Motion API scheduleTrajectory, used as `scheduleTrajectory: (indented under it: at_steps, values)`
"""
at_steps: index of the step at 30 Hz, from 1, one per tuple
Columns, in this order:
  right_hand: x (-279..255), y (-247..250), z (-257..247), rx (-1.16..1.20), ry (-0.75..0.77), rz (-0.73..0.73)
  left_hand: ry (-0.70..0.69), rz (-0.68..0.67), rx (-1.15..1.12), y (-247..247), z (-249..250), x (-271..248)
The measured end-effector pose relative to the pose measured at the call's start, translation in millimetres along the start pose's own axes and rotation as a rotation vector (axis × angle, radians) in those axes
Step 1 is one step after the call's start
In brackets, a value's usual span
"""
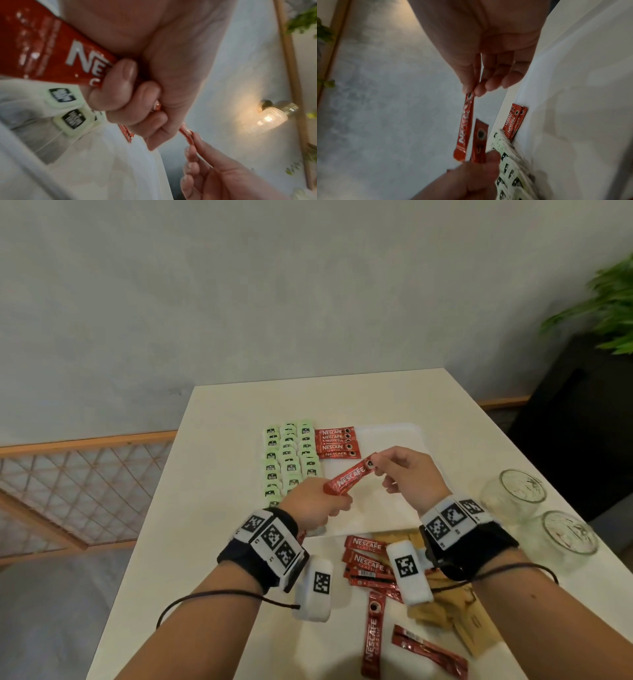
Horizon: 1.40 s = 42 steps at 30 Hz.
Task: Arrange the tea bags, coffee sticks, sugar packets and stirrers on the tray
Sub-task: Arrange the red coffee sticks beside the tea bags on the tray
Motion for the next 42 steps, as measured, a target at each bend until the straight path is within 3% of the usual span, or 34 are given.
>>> scheduleTrajectory:
  at_steps: [5,10,16,22,33,39,42]
  values:
    - [-8.7,13.0,3.1,0.09,-0.033,0.119,0.056,0.013,-0.32,-2.4,-11.8,-7.5]
    - [-12.4,9.1,7.4,0.125,-0.065,0.081,-0.061,0.057,-0.557,-1.3,-3.5,-9.6]
    - [-11.1,-5.1,2.9,0.176,-0.101,-0.014,-0.127,0.214,-0.422,0.3,5.9,-3.9]
    - [5.8,-14.4,-9.7,0.158,-0.157,-0.184,-0.206,0.259,-0.272,6.3,14.7,0.6]
    - [50.3,9.5,12.4,0.138,-0.303,-0.263,-0.123,0.262,-0.318,37.4,6.0,22.8]
    - [76.2,15.9,45.9,-0.044,-0.492,-0.152,-0.115,0.315,-0.403,67.4,2.7,28.4]
    - [87.4,10.9,57.0,-0.156,-0.505,-0.071,-0.112,0.326,-0.413,73.7,-0.1,29.7]
Point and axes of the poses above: each hand's wrist, its own x-axis towards the middle knuckle, its own y-axis out of the back of the hand, z = x × y, the point moved 3 cm from there along x, towards the middle knuckle, and after that the axes turned 14 degrees about -z, right-handed, at the moved point
